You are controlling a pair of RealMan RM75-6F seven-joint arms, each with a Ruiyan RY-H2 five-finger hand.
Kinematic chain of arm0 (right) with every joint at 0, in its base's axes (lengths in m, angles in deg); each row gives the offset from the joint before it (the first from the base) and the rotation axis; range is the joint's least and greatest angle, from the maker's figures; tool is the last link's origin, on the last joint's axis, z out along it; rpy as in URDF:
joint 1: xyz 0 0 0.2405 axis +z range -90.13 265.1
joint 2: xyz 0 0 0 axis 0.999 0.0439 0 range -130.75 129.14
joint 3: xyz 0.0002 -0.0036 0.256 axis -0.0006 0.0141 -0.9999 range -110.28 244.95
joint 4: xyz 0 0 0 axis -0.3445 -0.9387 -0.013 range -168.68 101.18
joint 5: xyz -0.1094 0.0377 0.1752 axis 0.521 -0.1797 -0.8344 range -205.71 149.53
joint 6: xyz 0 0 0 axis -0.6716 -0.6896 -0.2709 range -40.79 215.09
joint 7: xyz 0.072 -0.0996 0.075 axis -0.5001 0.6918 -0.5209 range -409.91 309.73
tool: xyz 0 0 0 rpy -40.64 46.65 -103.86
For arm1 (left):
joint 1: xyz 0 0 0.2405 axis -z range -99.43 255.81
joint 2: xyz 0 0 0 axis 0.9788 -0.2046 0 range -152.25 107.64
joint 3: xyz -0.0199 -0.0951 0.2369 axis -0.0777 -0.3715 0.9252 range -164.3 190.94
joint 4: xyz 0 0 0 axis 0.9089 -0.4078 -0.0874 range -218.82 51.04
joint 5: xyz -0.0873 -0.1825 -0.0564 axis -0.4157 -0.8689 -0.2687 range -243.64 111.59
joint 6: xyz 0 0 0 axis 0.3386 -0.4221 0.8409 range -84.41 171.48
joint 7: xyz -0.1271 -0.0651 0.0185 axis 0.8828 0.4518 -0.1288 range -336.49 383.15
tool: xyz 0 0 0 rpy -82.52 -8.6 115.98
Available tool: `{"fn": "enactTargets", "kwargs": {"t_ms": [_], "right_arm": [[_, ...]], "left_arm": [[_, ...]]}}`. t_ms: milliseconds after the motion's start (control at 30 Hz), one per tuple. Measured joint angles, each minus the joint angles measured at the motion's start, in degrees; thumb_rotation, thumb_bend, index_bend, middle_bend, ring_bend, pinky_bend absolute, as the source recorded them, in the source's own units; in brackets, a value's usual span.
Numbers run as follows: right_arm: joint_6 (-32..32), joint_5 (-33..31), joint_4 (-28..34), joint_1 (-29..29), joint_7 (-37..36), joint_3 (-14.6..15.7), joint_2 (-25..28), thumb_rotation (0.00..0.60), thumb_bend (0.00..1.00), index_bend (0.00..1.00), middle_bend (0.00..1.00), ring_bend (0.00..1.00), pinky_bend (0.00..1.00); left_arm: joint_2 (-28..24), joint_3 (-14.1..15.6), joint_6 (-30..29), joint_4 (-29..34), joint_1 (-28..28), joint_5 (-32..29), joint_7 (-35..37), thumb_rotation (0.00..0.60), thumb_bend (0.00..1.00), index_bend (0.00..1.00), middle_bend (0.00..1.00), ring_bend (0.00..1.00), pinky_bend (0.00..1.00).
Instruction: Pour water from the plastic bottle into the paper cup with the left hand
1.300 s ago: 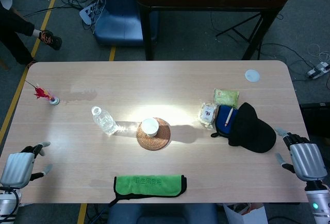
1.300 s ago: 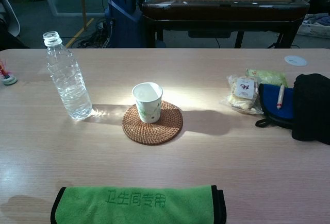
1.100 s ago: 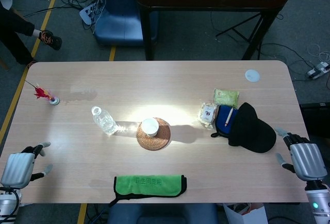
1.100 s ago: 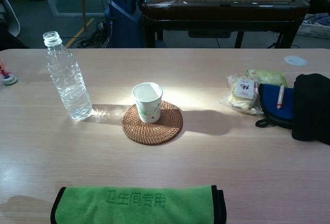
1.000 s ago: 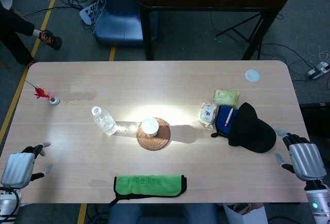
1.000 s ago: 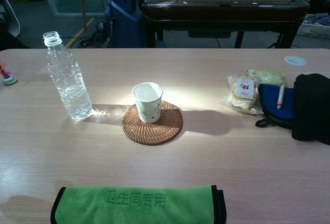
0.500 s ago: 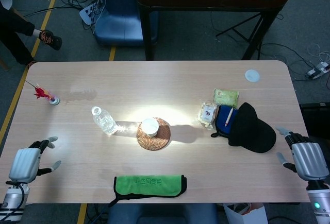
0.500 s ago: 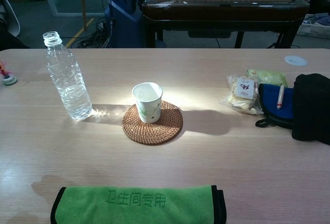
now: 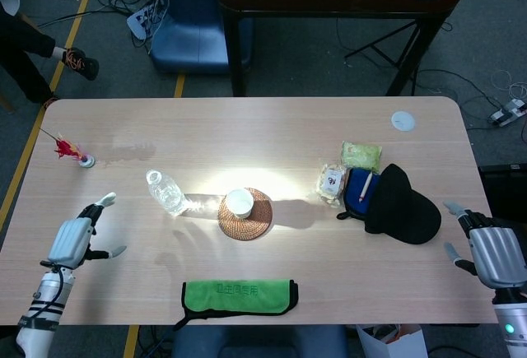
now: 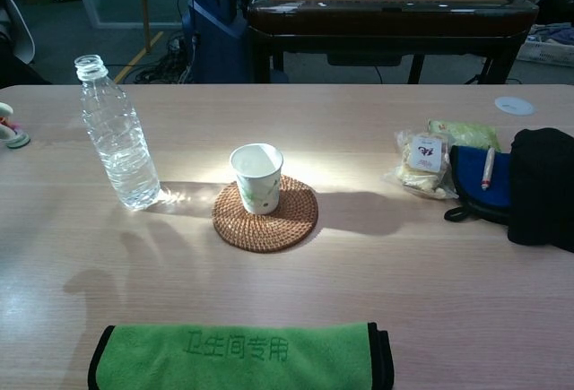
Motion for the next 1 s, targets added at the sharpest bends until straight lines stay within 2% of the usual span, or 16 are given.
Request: {"fn": "enactTargets", "kwargs": {"t_ms": [500, 733, 1000], "right_arm": [[0.14, -0.25, 0.29, -0.06, -0.45, -0.04, 0.53, 0.6, 0.3, 0.22, 0.29, 0.33, 0.47], [0.26, -0.44, 0.24, -0.05, -1.12, -0.13, 0.87, 0.6, 0.3, 0.22, 0.29, 0.33, 0.47], [-0.02, -0.23, 0.53, -0.18, -1.57, -0.12, 1.26, 0.6, 0.3, 0.22, 0.29, 0.33, 0.47]], "left_arm": [[6.27, -4.1, 9.51, -6.09, 6.82, -8.96, 0.17, 0.6, 0.06, 0.06, 0.14, 0.16, 0.47], [9.17, -6.23, 12.24, -8.77, 9.54, -11.33, 2.47, 0.6, 0.06, 0.02, 0.13, 0.15, 0.46], [12.51, -7.46, 12.68, -11.85, 11.88, -11.79, 3.46, 0.6, 0.06, 0.01, 0.11, 0.1, 0.31]]}}
